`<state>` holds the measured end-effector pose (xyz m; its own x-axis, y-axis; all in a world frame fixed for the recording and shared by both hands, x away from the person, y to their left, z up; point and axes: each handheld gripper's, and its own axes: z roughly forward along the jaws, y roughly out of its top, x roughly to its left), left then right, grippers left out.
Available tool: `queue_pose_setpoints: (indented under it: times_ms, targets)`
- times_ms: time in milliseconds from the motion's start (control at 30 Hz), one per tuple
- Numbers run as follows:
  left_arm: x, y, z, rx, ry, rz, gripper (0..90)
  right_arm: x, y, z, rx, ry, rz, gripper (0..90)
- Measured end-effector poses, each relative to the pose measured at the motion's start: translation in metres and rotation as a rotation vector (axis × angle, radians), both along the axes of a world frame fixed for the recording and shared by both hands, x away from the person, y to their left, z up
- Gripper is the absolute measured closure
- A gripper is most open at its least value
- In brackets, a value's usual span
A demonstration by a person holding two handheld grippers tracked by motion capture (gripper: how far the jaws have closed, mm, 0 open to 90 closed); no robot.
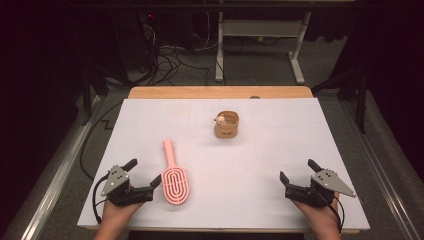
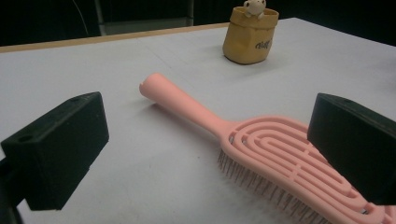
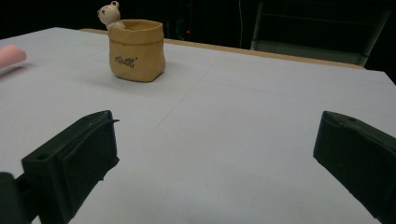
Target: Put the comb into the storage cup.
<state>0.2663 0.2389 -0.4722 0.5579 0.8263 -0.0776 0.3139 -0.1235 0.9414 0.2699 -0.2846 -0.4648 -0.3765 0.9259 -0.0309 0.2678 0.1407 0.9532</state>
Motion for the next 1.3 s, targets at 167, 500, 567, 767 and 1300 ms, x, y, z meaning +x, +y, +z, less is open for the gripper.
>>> queue_pose_setpoints:
  times_ms: [167, 500, 567, 767, 1300]
  targets:
    - [0.0005, 0.001, 0.0004, -0.018, 0.013, -0.001, 0.1, -0.001, -0.0023, -0.0007, 0.014, 0.007, -0.01, 0.3]
    - [0.002, 0.0027, 0.0015, -0.005, 0.008, 0.014, 0.0, -0.001, 0.0035, -0.0007, -0.015, 0.0, 0.012, 0.3]
    - [0.0024, 0.0028, 0.0016, -0.006, 0.01, 0.014, 0.0, -0.0013, 0.0041, -0.0009, -0.019, 0.001, 0.012, 0.4]
    - [0.0032, 0.0027, 0.0032, -0.015, 0.009, -0.011, 7.8, -0.0004, 0.0041, -0.0016, -0.022, 0.01, 0.016, 0.4]
    - [0.0015, 0.0031, 0.0086, -0.018, 0.024, -0.018, 24.0, -0.0006, 0.0073, -0.0007, -0.04, 0.002, 0.024, 0.4]
